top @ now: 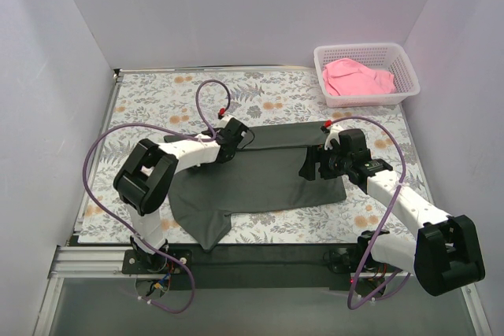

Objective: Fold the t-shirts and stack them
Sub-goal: Fold the tshirt

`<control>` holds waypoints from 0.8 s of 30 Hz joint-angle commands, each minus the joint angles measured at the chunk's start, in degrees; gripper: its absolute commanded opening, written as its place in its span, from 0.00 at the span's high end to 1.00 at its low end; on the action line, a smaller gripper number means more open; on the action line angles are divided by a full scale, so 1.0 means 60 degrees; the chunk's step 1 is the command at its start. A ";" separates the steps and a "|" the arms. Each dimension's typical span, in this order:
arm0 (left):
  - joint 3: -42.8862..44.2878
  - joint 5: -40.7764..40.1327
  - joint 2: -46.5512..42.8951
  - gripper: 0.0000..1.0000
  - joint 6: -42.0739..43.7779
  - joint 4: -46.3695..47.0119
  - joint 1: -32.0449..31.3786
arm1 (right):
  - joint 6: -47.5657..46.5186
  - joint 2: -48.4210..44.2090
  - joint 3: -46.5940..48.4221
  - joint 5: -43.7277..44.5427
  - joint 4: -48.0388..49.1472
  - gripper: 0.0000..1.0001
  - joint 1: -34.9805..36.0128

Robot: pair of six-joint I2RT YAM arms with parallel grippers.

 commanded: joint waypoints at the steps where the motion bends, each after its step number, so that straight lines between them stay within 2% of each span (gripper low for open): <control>1: 0.0358 -0.0110 0.0222 0.66 0.0096 0.0293 0.0178 | -0.0074 -0.0014 -0.0099 -0.0049 0.0277 0.28 0.0015; 3: 0.0387 -0.0066 0.0295 0.67 0.0125 0.0337 0.0222 | -0.0060 -0.0014 -0.0113 -0.0049 0.0277 0.28 0.0015; 10: 0.0475 0.0066 0.0486 0.81 0.0140 0.0366 0.0281 | -0.0060 0.0001 -0.0143 -0.0049 0.0263 0.28 0.0015; 12: 0.0475 0.0095 0.0515 0.86 0.0140 0.0381 0.0295 | -0.0074 0.0015 -0.0157 -0.0049 0.0277 0.28 0.0001; 15: 0.0533 0.0154 0.0487 1.00 0.0154 0.0294 0.0310 | -0.0104 0.0001 -0.0172 -0.0034 0.0263 0.28 0.0001; 19: 0.0855 0.0446 0.0121 1.00 -0.0093 -0.0350 0.0295 | -0.0104 -0.0087 -0.0172 -0.0020 0.0262 0.28 0.0015; 24: 0.1397 0.2172 -0.0524 1.00 -0.0753 -0.2136 0.0310 | -0.0104 -0.0175 -0.0158 0.0010 0.0233 0.28 0.0015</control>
